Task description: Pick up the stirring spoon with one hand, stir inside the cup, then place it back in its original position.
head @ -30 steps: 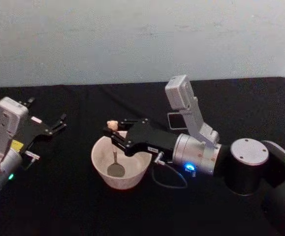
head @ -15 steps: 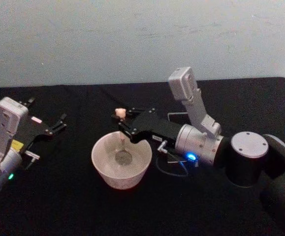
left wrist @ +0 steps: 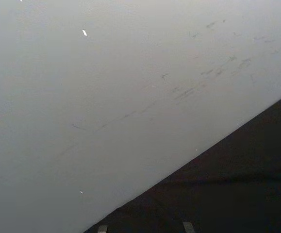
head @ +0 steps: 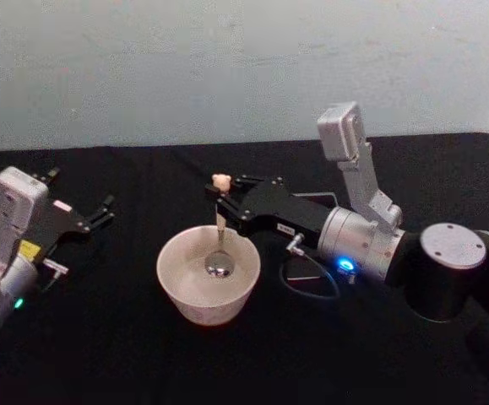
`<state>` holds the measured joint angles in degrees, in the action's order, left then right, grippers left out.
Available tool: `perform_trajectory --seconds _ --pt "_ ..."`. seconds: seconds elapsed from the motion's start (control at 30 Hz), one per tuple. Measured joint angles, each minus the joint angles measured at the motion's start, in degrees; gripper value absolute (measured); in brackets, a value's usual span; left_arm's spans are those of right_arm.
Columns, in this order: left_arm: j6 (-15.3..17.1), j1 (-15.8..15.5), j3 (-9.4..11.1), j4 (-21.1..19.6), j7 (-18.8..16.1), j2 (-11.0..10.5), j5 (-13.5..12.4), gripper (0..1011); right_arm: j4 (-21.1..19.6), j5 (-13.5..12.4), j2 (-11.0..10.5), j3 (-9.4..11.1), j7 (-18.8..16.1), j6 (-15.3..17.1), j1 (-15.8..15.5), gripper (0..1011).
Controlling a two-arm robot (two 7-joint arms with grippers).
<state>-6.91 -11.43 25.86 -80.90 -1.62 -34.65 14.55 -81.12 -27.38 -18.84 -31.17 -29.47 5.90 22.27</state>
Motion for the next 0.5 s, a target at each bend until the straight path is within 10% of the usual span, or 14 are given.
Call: perform_trajectory --seconds 0.5 --pt "0.0 0.0 0.0 0.0 0.0 0.0 0.0 1001 -3.82 -5.23 -0.51 2.96 2.61 2.32 -1.53 216"
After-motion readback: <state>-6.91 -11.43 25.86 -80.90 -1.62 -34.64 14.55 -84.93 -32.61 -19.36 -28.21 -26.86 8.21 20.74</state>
